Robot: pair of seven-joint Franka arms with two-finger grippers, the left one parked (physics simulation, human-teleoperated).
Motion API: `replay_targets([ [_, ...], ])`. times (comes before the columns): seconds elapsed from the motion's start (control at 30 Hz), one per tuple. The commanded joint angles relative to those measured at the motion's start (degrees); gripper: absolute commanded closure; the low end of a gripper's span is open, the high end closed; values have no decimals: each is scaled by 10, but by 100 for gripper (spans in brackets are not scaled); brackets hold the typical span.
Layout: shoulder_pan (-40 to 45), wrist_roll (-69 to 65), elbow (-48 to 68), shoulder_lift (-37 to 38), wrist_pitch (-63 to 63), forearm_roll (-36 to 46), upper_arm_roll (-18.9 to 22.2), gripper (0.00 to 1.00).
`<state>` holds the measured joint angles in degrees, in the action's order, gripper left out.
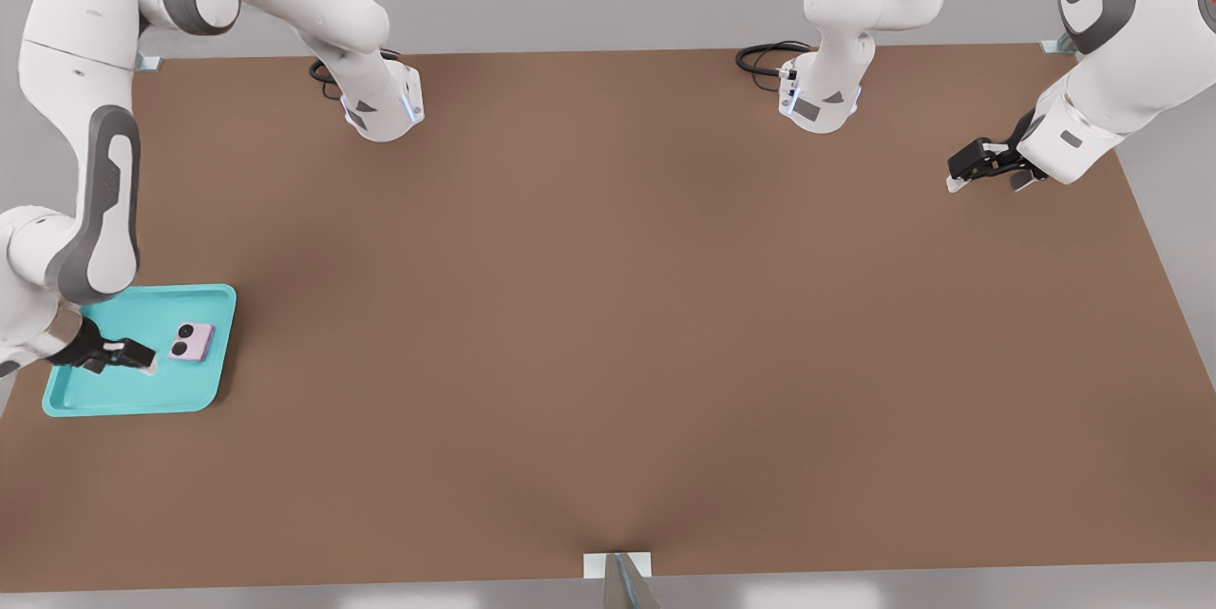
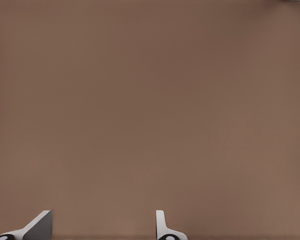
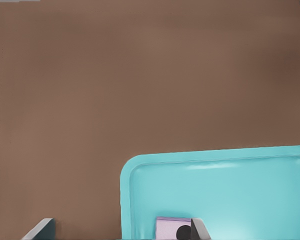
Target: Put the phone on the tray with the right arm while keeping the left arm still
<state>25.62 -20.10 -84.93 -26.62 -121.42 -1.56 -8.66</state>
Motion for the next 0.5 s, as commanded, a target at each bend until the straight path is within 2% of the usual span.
replay_targets([
  [0.0,-76,9,71,30,191,-30,-11,0],
  [0.07,-158,104,82,110,290,-47,-21,0],
  [0.1,-154,129,71,153,353,-43,-41,0],
  [0.13,-152,129,33,202,357,-37,-39,0],
  [0.17,-160,132,18,213,354,-31,-28,0],
  [0.2,-208,168,49,176,363,-32,7,0],
  [0.23,-228,172,57,173,368,-30,22,0],
  [0.27,-268,172,68,166,367,-29,59,0],
  [0.33,-276,172,65,169,362,-28,68,0],
  [0.37,-300,172,60,182,360,-28,94,0],
  [0.47,-304,173,16,212,328,-20,96,0],
])
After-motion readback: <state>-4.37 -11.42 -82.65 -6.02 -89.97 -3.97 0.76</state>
